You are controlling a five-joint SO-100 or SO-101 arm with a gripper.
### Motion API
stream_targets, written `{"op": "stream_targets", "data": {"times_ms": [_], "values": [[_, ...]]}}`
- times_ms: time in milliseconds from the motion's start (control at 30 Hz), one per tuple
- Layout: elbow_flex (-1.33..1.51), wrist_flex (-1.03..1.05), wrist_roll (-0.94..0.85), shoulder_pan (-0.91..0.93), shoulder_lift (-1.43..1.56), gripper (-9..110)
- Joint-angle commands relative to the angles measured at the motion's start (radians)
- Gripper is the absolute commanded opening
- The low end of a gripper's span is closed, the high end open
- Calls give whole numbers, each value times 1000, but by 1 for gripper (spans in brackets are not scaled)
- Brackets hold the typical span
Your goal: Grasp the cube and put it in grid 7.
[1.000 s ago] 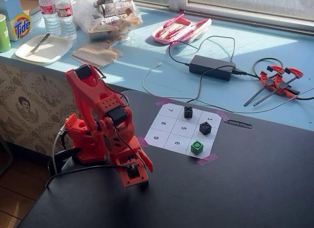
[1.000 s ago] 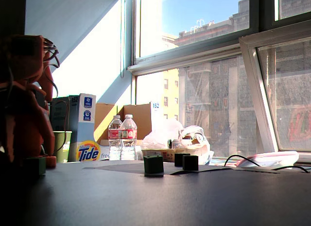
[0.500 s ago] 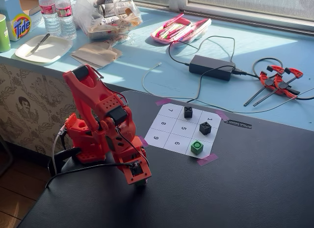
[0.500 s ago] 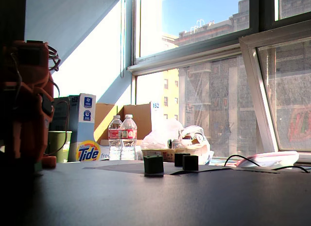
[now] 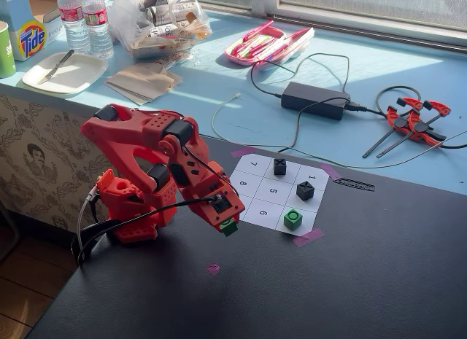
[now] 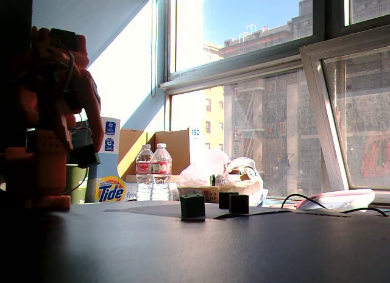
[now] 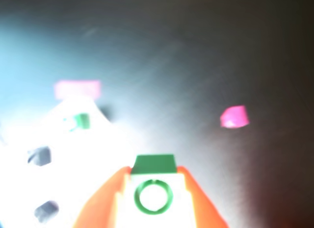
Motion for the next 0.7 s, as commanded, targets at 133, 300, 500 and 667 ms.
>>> {"op": "stream_targets", "data": {"times_ms": [133,300,500,667], "values": [[-219,6,66,-548,-71,0],[-235,-135,9,-765,-272,0],[-302,-253,-32,-985,-545,0],[-307,-360,-64,-1032,-664,0]]}}
